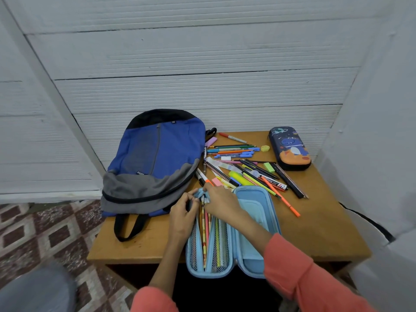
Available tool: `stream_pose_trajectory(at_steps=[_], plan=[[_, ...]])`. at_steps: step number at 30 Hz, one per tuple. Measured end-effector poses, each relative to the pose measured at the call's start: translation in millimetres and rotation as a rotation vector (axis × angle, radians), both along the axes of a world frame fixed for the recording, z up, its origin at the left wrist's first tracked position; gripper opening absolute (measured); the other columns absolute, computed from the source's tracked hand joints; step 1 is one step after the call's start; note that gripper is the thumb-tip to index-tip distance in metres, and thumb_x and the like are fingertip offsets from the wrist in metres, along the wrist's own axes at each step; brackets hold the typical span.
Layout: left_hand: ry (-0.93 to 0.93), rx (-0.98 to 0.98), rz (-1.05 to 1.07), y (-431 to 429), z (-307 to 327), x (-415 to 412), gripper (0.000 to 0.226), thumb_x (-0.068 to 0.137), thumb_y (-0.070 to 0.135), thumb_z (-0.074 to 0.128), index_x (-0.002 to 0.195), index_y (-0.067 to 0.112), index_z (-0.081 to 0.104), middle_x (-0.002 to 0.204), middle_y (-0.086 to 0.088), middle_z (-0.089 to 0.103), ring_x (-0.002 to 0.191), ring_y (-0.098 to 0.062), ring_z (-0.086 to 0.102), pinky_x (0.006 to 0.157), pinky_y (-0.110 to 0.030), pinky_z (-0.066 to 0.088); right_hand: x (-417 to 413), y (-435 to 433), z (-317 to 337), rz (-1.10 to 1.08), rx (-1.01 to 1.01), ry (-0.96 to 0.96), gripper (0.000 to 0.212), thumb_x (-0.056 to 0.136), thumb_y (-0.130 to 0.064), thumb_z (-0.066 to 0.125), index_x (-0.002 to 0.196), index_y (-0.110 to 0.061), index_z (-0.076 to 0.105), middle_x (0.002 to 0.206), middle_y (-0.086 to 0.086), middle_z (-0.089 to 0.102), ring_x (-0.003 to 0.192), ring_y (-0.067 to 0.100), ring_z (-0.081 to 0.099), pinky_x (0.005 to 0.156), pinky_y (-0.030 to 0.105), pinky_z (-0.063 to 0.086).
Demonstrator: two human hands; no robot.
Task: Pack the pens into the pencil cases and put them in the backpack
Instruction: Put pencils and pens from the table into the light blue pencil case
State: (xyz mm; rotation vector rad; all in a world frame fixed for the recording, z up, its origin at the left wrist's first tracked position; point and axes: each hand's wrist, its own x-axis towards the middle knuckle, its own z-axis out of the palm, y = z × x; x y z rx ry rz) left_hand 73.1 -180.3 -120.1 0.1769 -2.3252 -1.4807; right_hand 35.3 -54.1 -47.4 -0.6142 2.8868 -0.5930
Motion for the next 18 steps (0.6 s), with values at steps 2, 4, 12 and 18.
stream_pose_trajectory(at_steps=[2, 4, 12, 18], plan=[[0.001, 0.003, -0.002, 0, 0, 0, 0.020, 0.096, 0.016, 0.056, 0.076, 0.019, 0.053, 0.123, 0.016, 0.064, 0.106, 0.001, 0.061, 0.085, -0.030, 0.050, -1, 3, 1, -0.014, -0.025, 0.001, 0.038, 0.088, -0.019, 0.061, 0.123, -0.018, 0.048, 0.110, 0.011, 0.062, 0.101, 0.031, 0.059, 0.071, 0.034, 0.041], [0.006, -0.006, 0.002, -1, 1, 1, 0.021, 0.096, 0.016, 0.056, 0.076, 0.020, 0.052, 0.123, 0.016, 0.064, 0.103, 0.001, 0.062, 0.081, -0.027, 0.049, 0, 5, 1, -0.013, -0.055, 0.020, 0.037, 0.088, -0.020, 0.061, 0.123, -0.020, 0.048, 0.101, 0.008, 0.062, 0.096, 0.029, 0.059, 0.067, 0.032, 0.038], [0.003, -0.001, 0.003, 0, 1, 1, 0.018, 0.096, 0.012, 0.056, 0.078, 0.013, 0.054, 0.121, 0.015, 0.064, 0.095, 0.008, 0.061, 0.074, -0.010, 0.045, 6, 5, 5, 0.064, 0.027, 0.066, 0.023, 0.096, -0.026, 0.049, 0.089, -0.019, 0.069, 0.081, 0.001, 0.055, 0.081, 0.024, 0.056, 0.065, 0.029, 0.035], [0.007, 0.008, 0.001, -1, -2, 0, 0.019, 0.095, 0.014, 0.057, 0.077, 0.016, 0.054, 0.120, 0.016, 0.064, 0.089, -0.004, 0.061, 0.075, -0.025, 0.046, 4, 6, 12, 0.102, 0.145, -0.025, 0.024, 0.093, -0.024, 0.047, 0.090, -0.018, 0.070, 0.090, 0.004, 0.062, 0.086, 0.027, 0.056, 0.073, 0.032, 0.038]])
